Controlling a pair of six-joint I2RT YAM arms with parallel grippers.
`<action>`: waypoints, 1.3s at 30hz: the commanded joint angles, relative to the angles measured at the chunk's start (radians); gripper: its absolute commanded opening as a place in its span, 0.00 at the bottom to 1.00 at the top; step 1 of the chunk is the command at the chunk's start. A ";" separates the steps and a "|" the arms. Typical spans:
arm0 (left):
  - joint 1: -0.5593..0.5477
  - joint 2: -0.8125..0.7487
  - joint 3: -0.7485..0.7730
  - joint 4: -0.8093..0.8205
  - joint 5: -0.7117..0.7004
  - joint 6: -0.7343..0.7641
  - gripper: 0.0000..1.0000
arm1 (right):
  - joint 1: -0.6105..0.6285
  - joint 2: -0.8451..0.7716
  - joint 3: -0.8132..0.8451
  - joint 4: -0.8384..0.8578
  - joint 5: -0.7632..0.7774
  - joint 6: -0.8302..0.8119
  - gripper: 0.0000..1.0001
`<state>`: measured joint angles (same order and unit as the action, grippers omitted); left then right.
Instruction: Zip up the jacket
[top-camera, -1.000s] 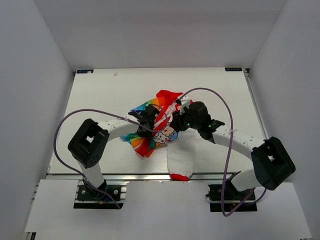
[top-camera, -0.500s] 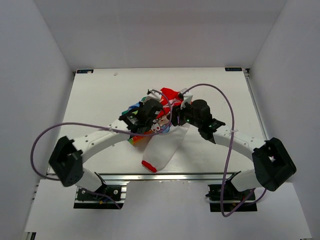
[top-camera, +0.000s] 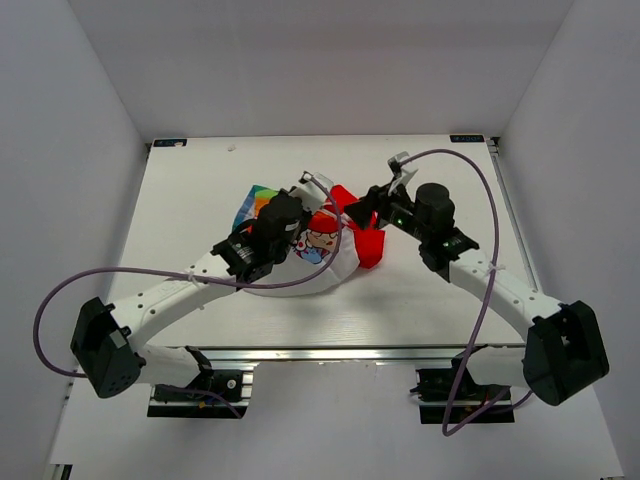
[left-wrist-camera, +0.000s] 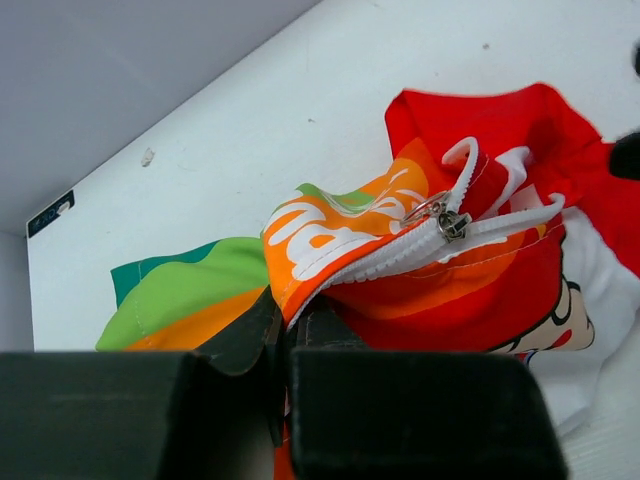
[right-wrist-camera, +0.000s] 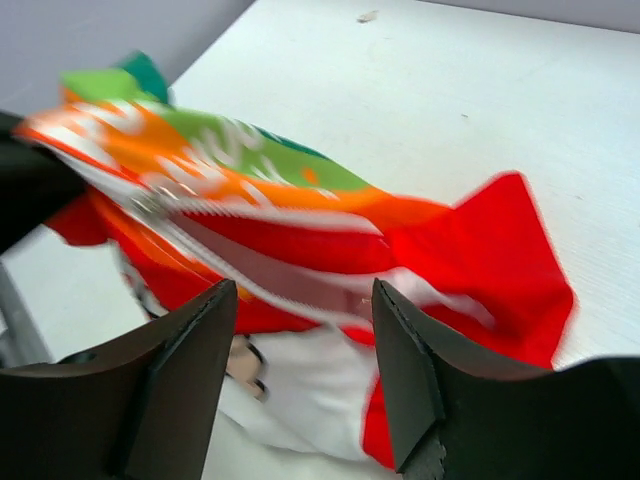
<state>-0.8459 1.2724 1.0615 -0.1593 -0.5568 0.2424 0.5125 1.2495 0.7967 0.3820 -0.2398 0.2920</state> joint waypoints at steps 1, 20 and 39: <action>-0.010 0.025 0.011 -0.003 0.035 0.003 0.00 | 0.004 0.037 0.129 -0.020 -0.094 -0.002 0.62; -0.033 0.036 -0.031 0.026 -0.012 -0.012 0.00 | 0.146 0.337 0.418 -0.376 -0.020 -0.122 0.52; -0.036 0.007 -0.067 0.020 -0.061 -0.018 0.00 | 0.063 0.053 0.163 -0.312 -0.209 -0.193 0.52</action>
<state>-0.8745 1.3312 1.0019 -0.1715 -0.6209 0.2348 0.6327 1.2610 0.9367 0.0067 -0.2283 0.1242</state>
